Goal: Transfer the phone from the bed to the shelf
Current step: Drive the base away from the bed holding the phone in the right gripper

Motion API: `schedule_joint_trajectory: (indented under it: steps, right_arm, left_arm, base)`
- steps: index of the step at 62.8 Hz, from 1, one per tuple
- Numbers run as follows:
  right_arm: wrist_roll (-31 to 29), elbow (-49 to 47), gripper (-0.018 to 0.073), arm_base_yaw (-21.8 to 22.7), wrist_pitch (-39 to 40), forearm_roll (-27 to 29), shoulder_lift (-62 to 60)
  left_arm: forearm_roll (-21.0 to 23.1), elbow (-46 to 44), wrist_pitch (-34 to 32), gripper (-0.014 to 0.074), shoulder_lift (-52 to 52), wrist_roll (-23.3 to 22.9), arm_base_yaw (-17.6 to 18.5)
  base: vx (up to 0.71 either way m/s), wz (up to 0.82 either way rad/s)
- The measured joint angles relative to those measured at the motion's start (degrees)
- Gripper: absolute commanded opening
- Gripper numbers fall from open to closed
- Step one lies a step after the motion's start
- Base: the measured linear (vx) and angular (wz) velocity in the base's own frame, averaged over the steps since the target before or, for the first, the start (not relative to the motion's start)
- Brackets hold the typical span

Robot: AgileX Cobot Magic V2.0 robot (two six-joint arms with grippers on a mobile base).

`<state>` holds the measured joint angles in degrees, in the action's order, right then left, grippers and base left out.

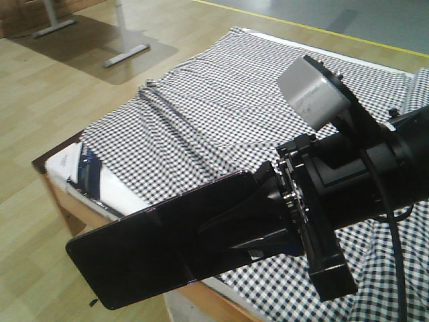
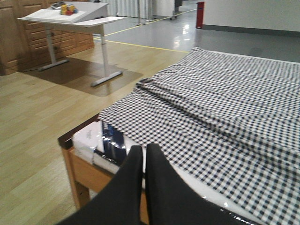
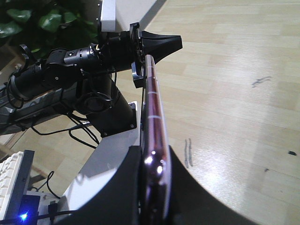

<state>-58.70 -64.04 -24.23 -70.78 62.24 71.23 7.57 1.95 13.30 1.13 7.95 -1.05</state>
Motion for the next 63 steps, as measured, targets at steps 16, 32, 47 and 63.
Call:
schedule_joint_trajectory:
  steps: [16, 32, 47, 63]
  right_arm:
    - [0.0, 0.0, -0.0003, 0.0, 0.0, 0.0, 0.0]
    - [0.0, 0.0, -0.0003, 0.0, 0.0, 0.0, 0.0]
    - [0.0, 0.0, -0.0003, 0.0, 0.0, 0.0, 0.0]
    - [0.0, 0.0, -0.0003, 0.0, 0.0, 0.0, 0.0]
  left_arm:
    - [0.0, 0.0, 0.0, 0.0001, 0.0, 0.0, 0.0]
    - [0.0, 0.0, 0.0, 0.0001, 0.0, 0.0, 0.0]
    - [0.0, 0.0, 0.0, 0.0001, 0.0, 0.0, 0.0]
    - [0.0, 0.0, 0.0, 0.0001, 0.0, 0.0, 0.0]
  base:
    - [-0.09, 0.33]
    - [-0.08, 0.33]
    - [-0.08, 0.33]
    - [-0.09, 0.34]
